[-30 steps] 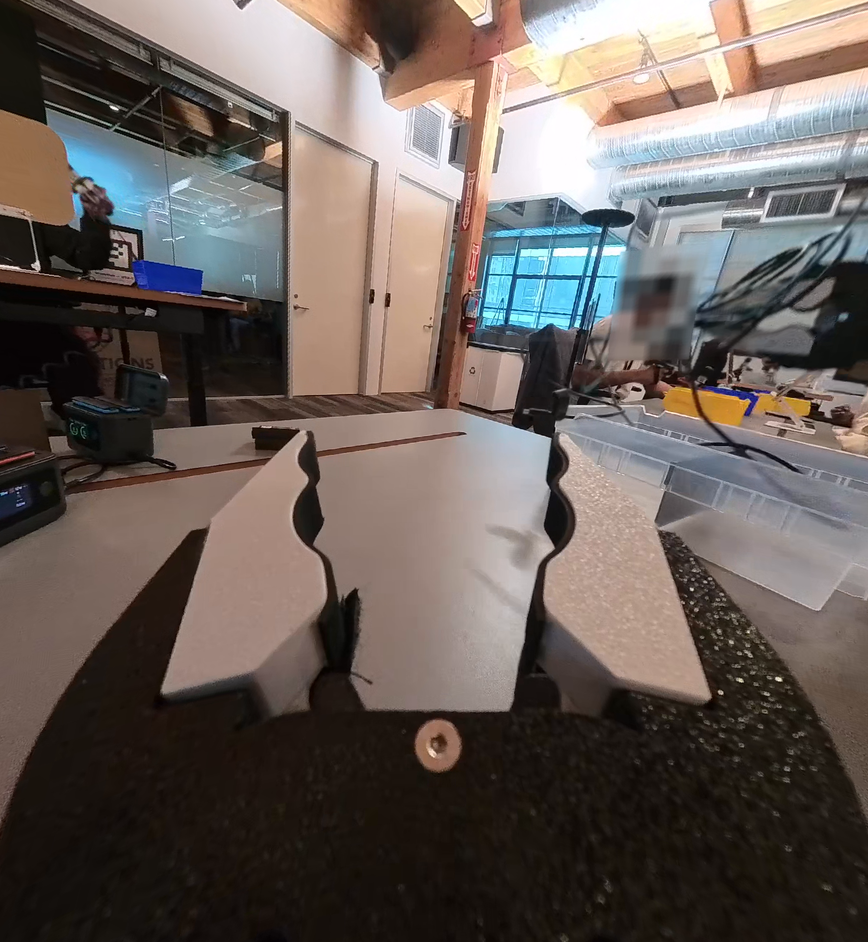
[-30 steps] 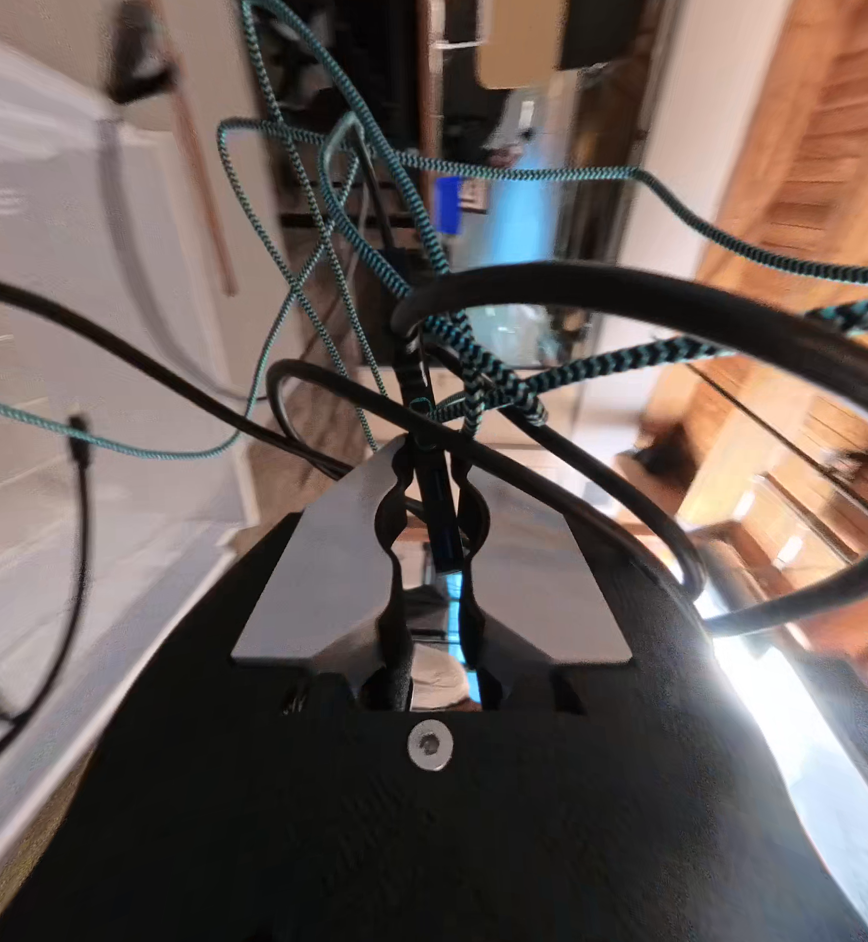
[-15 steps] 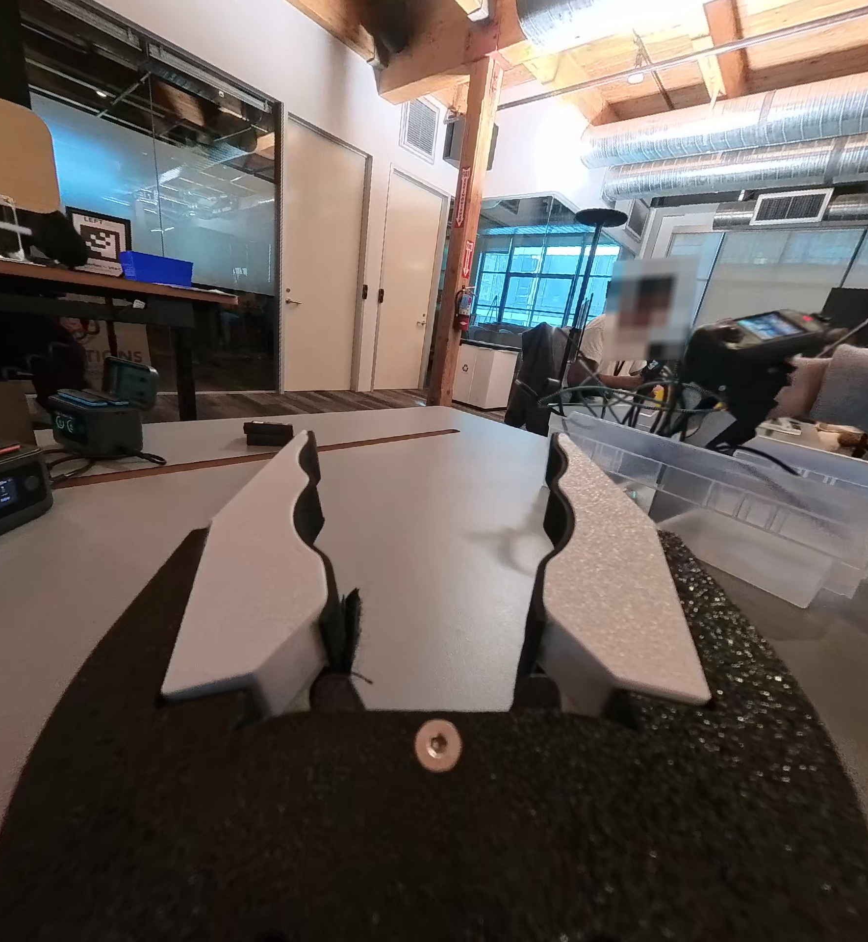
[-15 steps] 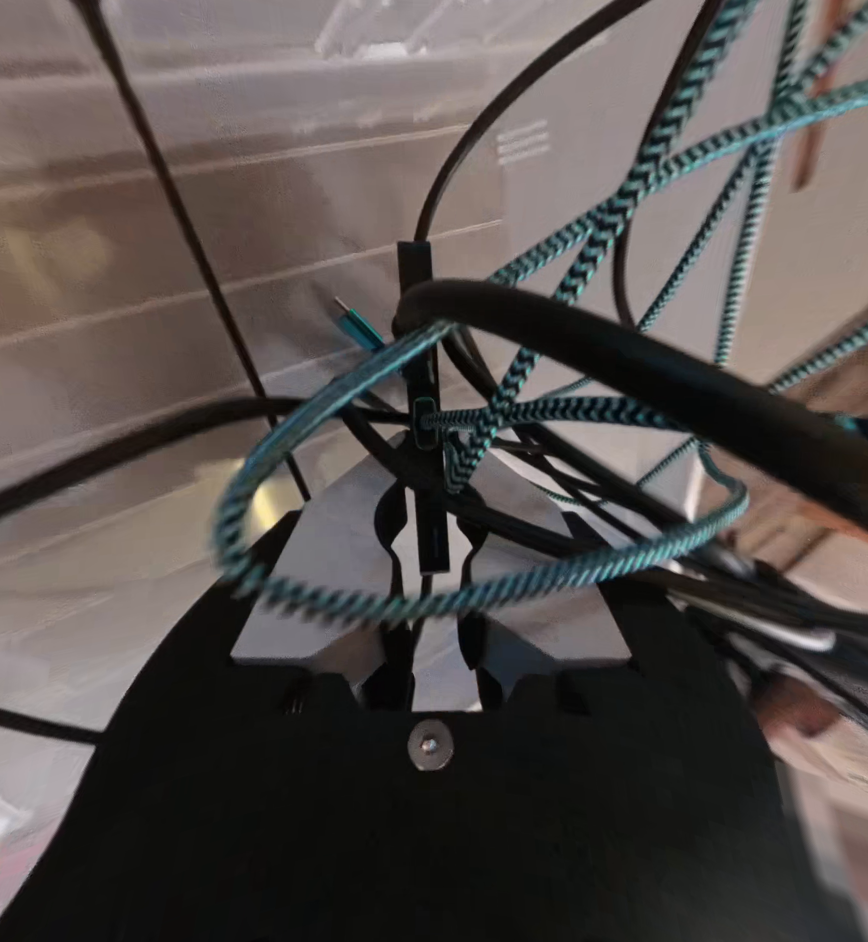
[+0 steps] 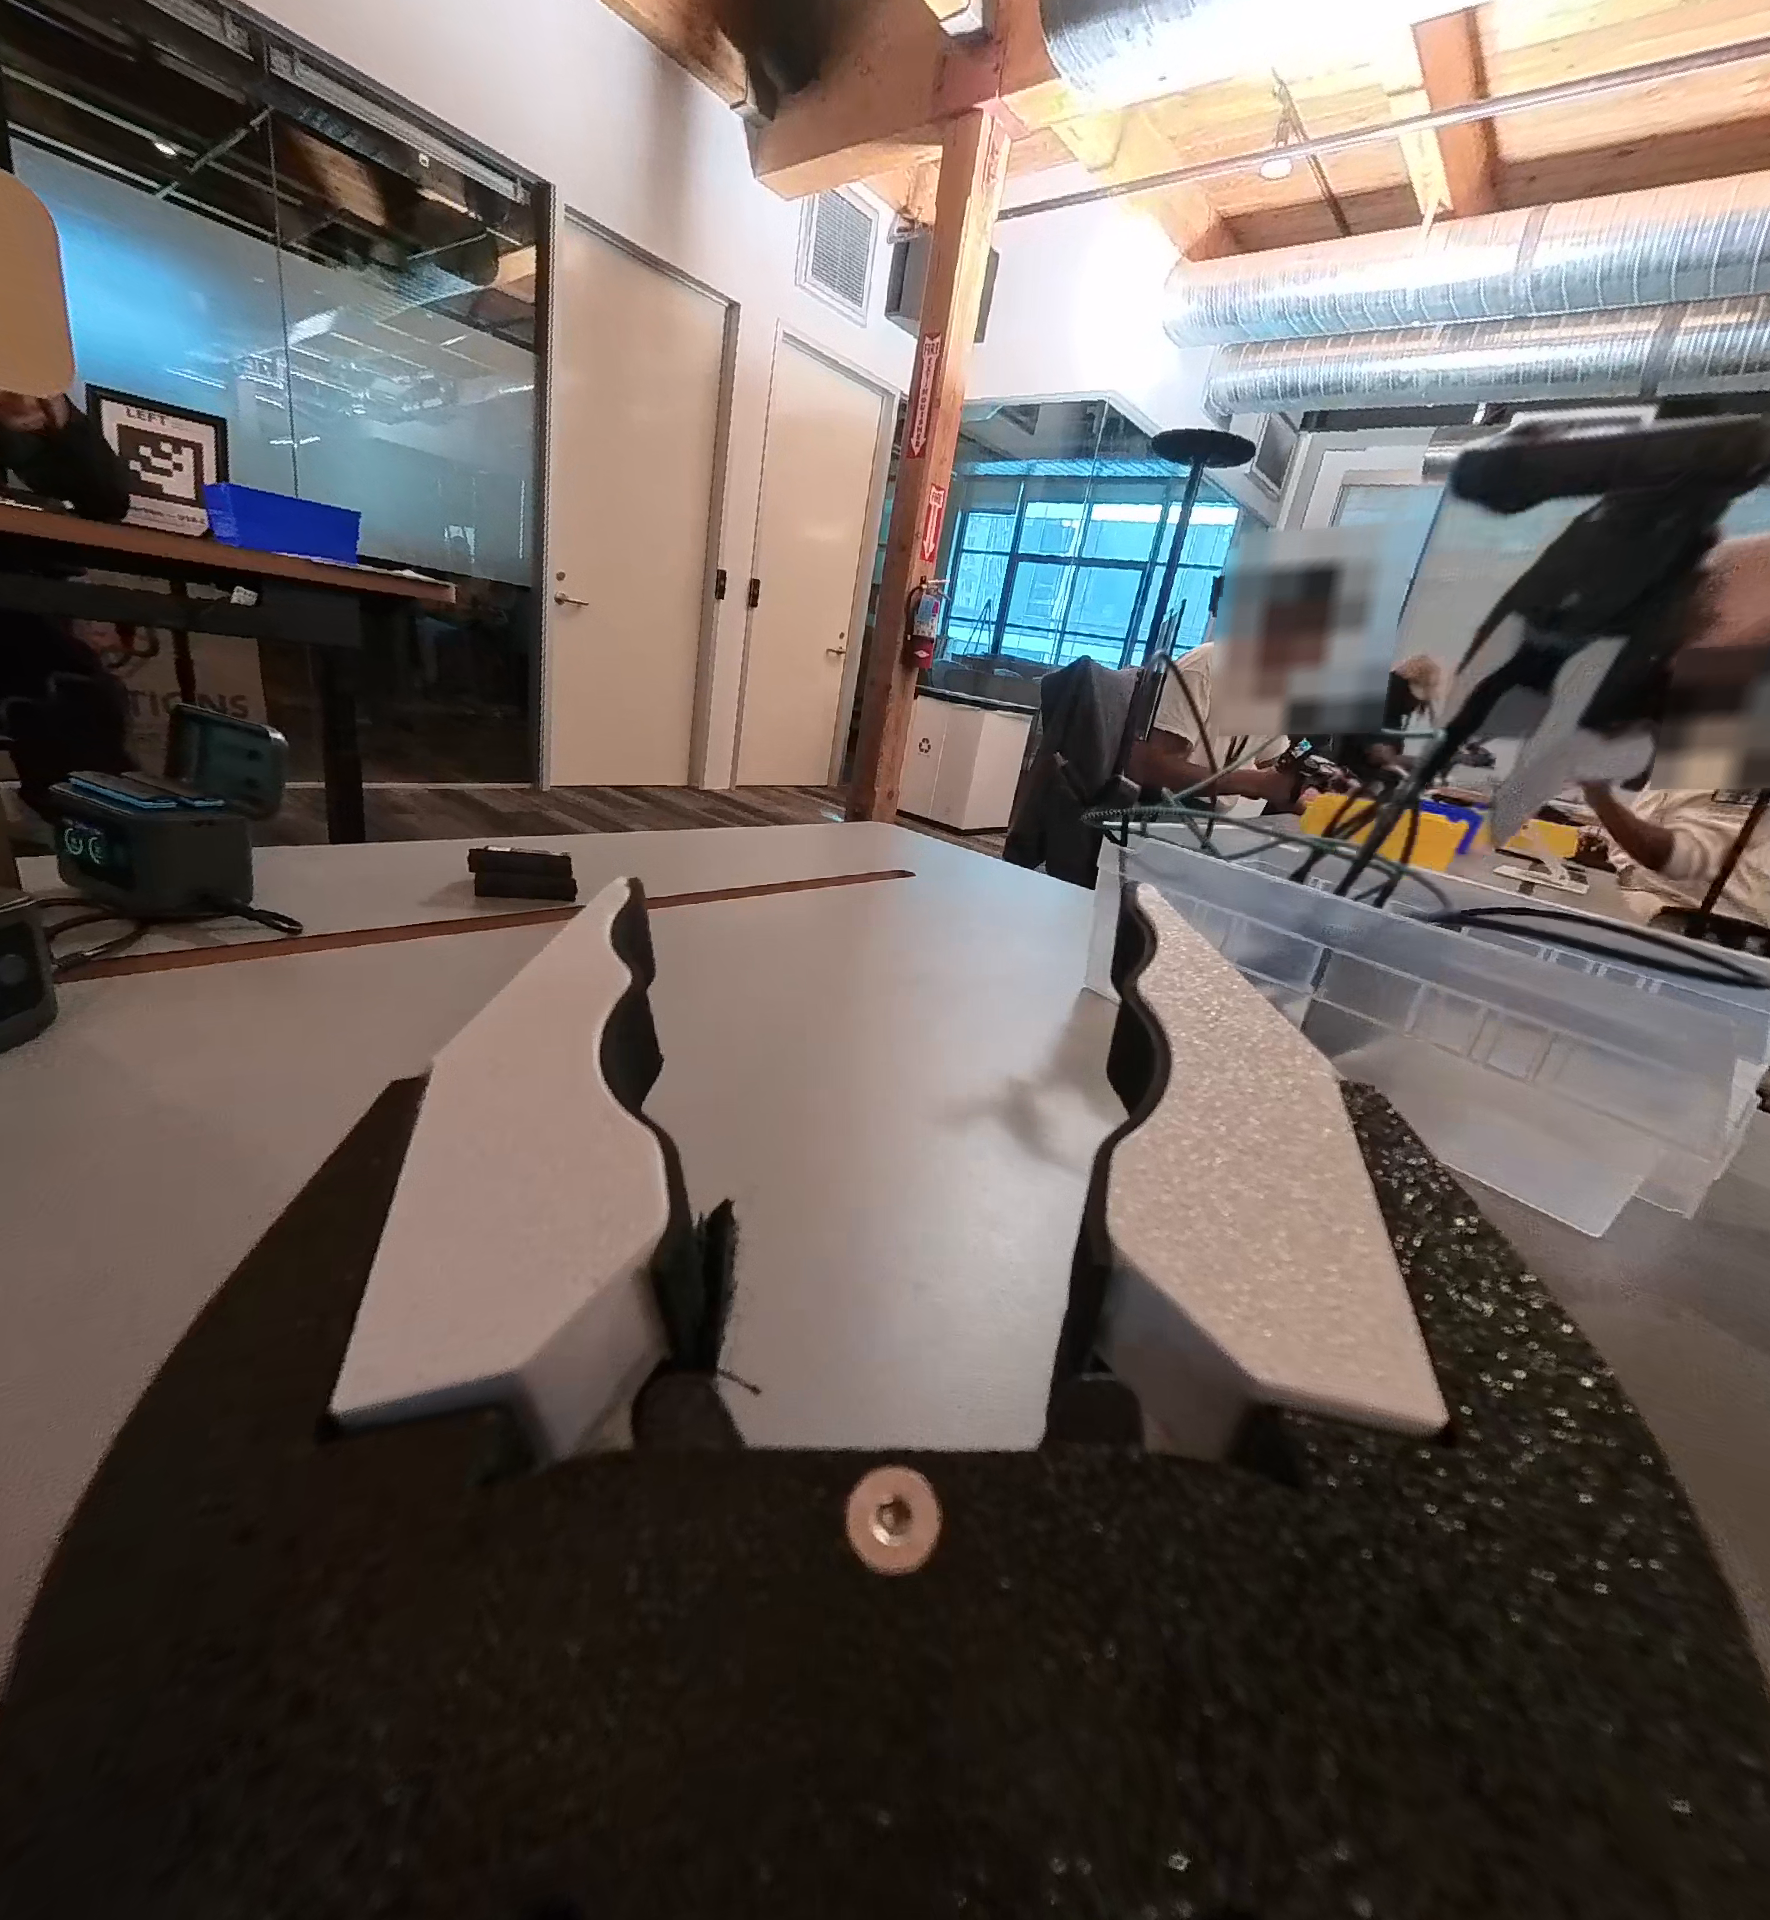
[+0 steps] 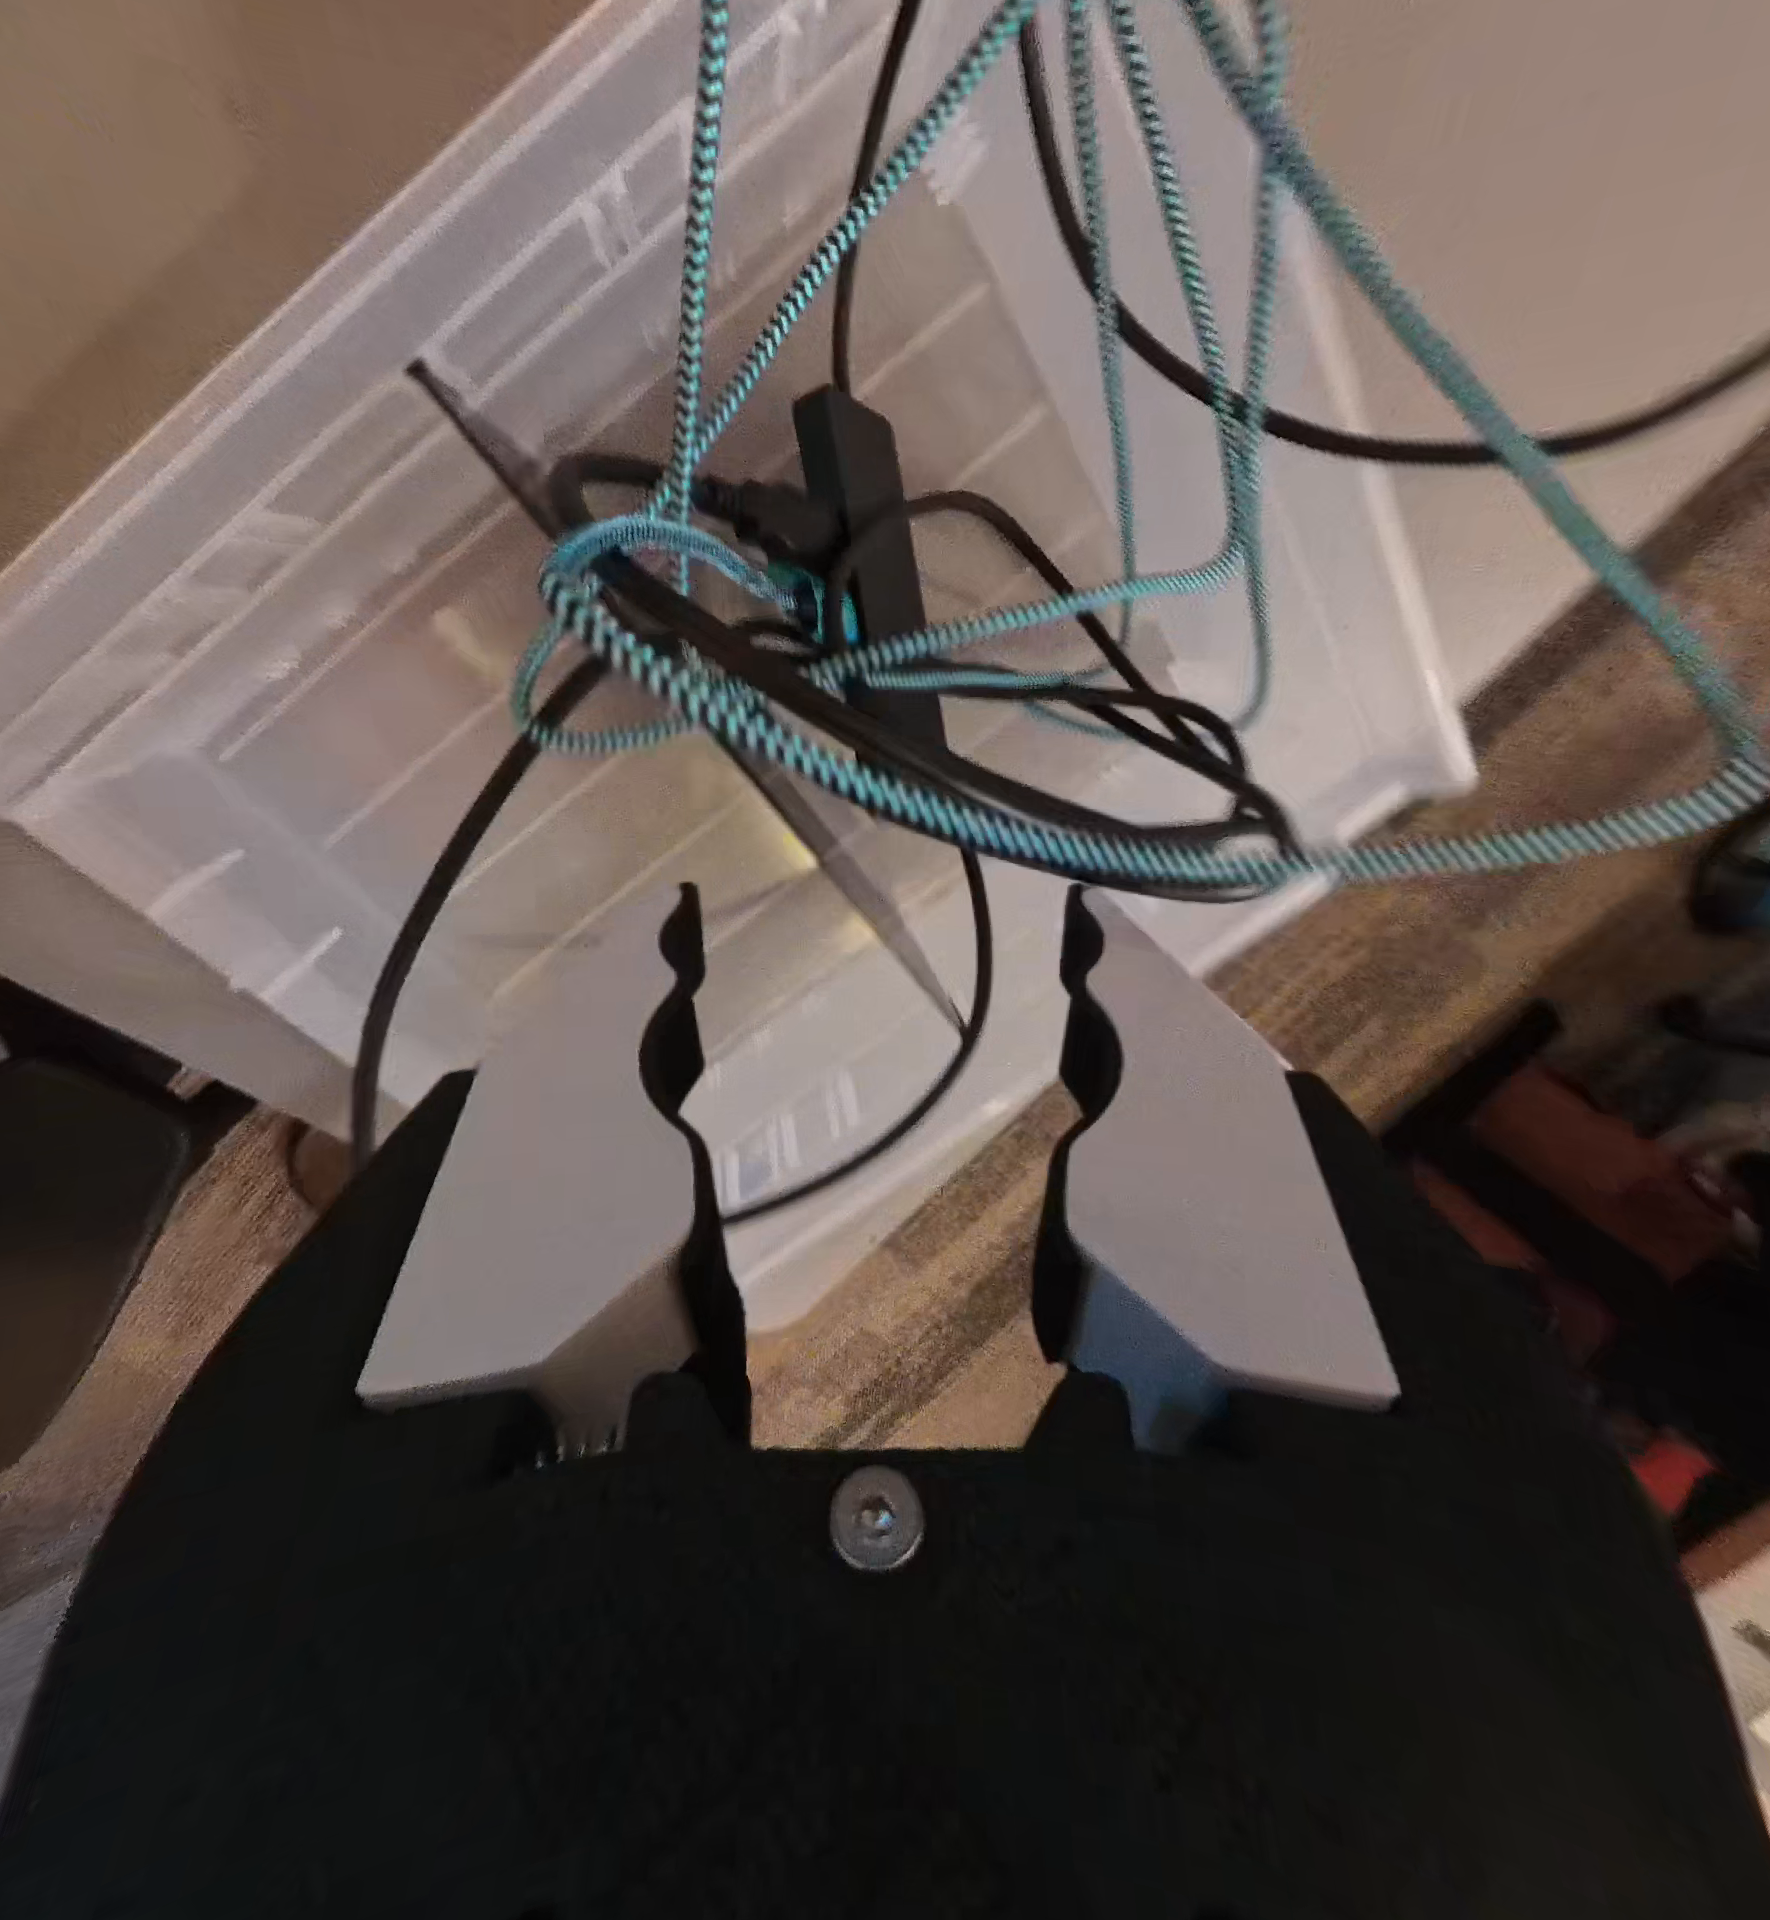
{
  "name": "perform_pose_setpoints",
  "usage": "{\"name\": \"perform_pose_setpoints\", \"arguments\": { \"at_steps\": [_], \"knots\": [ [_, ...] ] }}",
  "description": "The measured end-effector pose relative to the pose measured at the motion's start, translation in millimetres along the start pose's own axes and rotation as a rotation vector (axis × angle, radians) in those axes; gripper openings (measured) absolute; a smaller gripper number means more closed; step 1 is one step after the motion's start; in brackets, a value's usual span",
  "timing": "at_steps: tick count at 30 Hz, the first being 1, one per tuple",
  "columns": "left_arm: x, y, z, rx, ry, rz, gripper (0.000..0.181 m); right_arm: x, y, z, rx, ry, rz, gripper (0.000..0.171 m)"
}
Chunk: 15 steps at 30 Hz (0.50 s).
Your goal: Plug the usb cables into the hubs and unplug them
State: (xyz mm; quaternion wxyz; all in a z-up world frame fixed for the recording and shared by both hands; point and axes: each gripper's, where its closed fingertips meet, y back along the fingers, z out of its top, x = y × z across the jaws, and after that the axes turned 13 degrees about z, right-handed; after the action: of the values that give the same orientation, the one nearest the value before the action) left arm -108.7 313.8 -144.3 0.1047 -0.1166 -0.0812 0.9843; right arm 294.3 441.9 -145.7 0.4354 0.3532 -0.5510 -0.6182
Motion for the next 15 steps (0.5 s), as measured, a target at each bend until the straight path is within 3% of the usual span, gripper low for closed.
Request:
{"name": "perform_pose_setpoints", "arguments": {
  "at_steps": [5, 10, 13, 15],
  "knots": [
    [-1.2, 0.0, 0.5, 0.000, 0.011, -0.006, 0.086, 50.3, 40.7, -19.1, -0.155, 0.067, -0.069, 0.081],
    [-2.7, 0.4, 0.8, 0.001, 0.024, -0.014, 0.086, 116.2, -5.8, -60.5, -0.035, 0.155, -0.082, 0.077],
    [-3.5, 0.1, -0.3, 0.005, 0.031, -0.018, 0.086, 117.1, -35.1, -71.4, 0.055, 0.269, -0.234, 0.062],
    [-3.1, 0.2, -1.0, 0.008, 0.037, -0.018, 0.086, 108.8, -38.9, -72.5, 0.101, 0.337, -0.340, 0.024]
  ]
}}
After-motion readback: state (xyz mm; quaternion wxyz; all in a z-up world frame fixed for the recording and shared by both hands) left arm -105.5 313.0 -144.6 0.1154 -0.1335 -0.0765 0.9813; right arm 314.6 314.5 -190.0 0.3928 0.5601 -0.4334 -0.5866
